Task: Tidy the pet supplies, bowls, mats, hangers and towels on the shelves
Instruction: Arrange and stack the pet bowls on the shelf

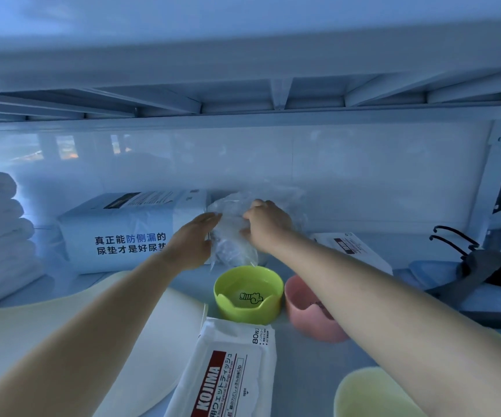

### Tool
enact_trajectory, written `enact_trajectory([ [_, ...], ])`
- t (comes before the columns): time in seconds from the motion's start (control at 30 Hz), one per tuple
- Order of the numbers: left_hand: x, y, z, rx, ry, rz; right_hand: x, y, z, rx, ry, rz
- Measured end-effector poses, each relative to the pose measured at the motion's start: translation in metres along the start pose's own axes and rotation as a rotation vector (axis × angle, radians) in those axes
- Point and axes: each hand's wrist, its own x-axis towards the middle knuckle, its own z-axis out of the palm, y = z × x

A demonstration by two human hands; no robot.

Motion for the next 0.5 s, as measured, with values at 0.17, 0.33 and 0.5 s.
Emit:
enact_trajectory([
  [0.17,-0.013,-0.004,0.003,0.088,-0.079,-0.017,0.0,0.011,0.001,0.071,-0.006,-0.01],
  [0.33,-0.001,0.009,0.002,0.142,-0.079,0.021,-0.001,0.031,-0.011,0.096,-0.054,-0.042],
  [0.5,0.019,0.024,0.003,0.198,-0.08,0.06,-0.002,0.051,-0.02,0.06,-0.112,-0.09],
])
